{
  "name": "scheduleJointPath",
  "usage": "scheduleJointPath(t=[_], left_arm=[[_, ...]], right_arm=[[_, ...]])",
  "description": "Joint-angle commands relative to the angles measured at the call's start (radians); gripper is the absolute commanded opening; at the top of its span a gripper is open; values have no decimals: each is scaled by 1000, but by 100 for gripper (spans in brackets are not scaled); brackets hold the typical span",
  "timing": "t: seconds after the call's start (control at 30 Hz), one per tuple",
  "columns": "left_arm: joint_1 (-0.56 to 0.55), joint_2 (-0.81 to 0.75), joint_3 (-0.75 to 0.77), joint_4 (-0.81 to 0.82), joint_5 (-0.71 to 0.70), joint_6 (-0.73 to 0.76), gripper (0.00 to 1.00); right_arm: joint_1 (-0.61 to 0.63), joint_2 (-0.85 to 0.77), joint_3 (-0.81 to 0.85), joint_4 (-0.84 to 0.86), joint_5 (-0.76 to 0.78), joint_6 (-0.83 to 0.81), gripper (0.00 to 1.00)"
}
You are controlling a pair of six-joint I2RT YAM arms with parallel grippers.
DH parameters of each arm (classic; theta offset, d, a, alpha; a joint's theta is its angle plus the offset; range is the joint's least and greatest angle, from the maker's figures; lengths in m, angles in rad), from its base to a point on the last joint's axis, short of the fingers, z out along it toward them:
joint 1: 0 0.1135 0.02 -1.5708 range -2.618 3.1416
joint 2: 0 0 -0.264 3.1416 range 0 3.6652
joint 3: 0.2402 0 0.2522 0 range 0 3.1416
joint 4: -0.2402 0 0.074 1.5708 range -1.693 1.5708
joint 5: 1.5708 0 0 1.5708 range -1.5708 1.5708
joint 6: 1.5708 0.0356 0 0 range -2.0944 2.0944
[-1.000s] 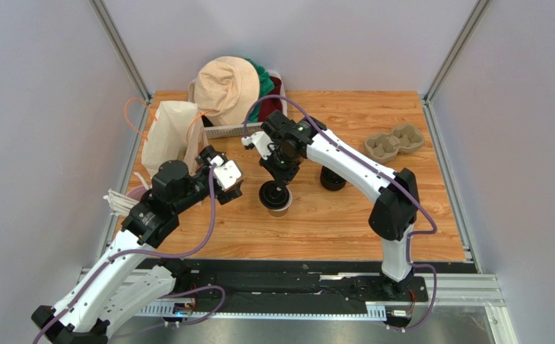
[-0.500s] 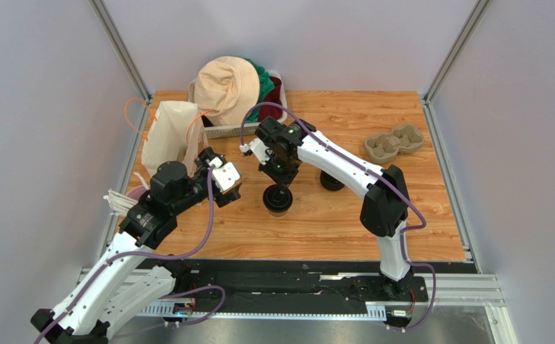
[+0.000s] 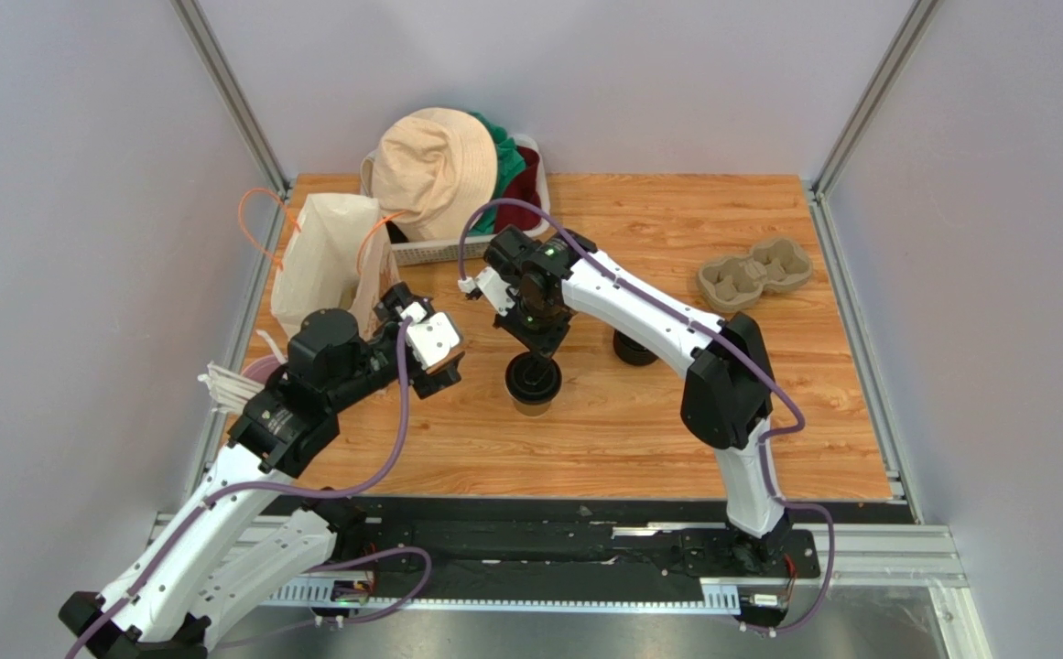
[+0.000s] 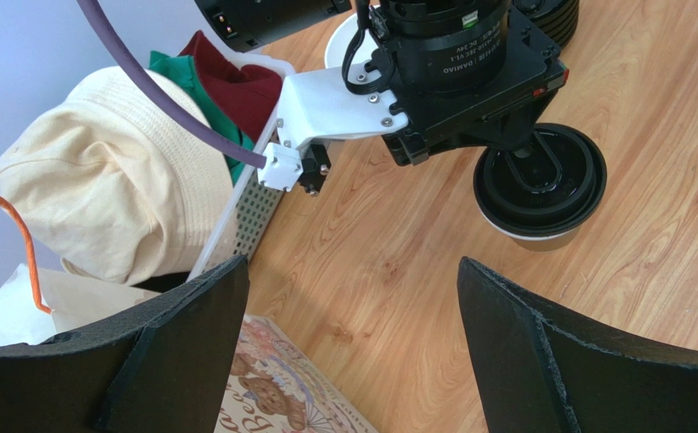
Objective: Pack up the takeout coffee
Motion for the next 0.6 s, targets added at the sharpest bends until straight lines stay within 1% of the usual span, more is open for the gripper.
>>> scheduleJointPath(t=[0.0, 0.13, 0.2, 0.23, 0.27, 0.33, 0.37, 0.57], left_arm=[[7, -8, 30, 1, 25, 1, 94], [7, -8, 27, 3, 27, 1, 94], [7, -7, 27, 1, 28, 1, 94], [7, -7, 27, 1, 28, 0, 94], [7, -8, 27, 1, 28, 1, 94], [7, -7, 27, 1, 30, 1, 94], [7, -7, 27, 1, 30, 1, 94], [7, -5, 26, 1, 31, 1, 94]], right_arm=[[6, 18, 64, -7, 11, 16, 5], [5, 24, 71, -10, 9, 16, 6], [6, 27, 73, -13, 12, 16, 9], [6, 29, 71, -11, 14, 16, 11], [6, 29, 71, -11, 15, 16, 17], [5, 29, 70, -11, 14, 14, 24], [6, 29, 70, -13, 14, 14, 26], [9, 29, 70, -13, 20, 12, 27]])
